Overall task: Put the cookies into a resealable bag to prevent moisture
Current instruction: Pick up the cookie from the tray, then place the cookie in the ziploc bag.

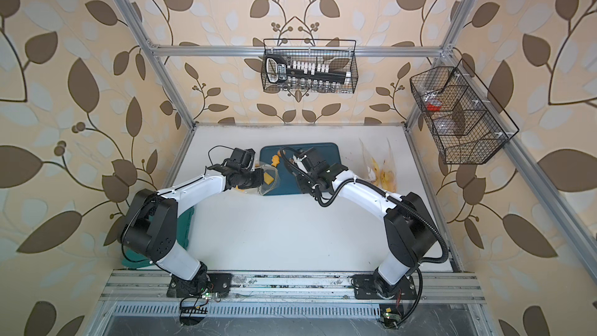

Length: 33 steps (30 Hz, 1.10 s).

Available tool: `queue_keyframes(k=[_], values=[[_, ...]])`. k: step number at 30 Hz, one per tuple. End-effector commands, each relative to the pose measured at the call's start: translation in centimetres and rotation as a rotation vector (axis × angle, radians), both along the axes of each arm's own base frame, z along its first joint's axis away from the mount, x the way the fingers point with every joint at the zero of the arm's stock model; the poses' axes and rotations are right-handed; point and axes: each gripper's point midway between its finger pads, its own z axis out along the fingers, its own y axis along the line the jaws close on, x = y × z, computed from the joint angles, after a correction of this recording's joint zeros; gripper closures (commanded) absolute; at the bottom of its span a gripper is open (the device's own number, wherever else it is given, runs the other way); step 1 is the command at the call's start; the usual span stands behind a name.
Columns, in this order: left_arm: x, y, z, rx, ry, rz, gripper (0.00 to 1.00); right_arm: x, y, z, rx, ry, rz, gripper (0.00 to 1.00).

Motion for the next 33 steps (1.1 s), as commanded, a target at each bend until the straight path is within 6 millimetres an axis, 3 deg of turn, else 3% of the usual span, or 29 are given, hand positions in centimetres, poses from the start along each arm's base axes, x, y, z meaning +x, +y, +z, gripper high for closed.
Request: queue_keyframes(k=[1,11,22,24,25,30,33], values=[[1.1,-0.5,1.7,-0.037,-0.038,0.0,1.0,-1.4,1.4,0.9,0.017,-0.034,0.085,0.7],[1.1,-0.6,1.7,-0.043,-0.033,-0.003,1.0,-5.2,3.9,-1.1,0.014,0.048,0.201,0.71],[0.8,-1.2,2.3,-0.08,-0.05,-0.029,1.0,-1.2,7.6,-1.9,-0.018,0.034,0.222,0.69],[0.8,-0.9,2.2,-0.066,-0.045,-0.017,1.0,-1.1,7.5,-1.4,-0.009,0.024,0.218,0.51],[0.8,-0.7,2.1,-0.06,-0.043,-0.007,1.0,-1.3,7.3,-1.0,-0.001,0.016,0.217,0.49],[0.9,-0.1,2.2,-0.036,-0.044,0.028,1.0,-2.9,5.5,0.7,0.027,-0.014,0.197,0.47],[1.0,0.7,2.0,-0.011,-0.035,0.067,1.0,-4.4,4.3,1.9,0.082,-0.043,0.191,0.51]])
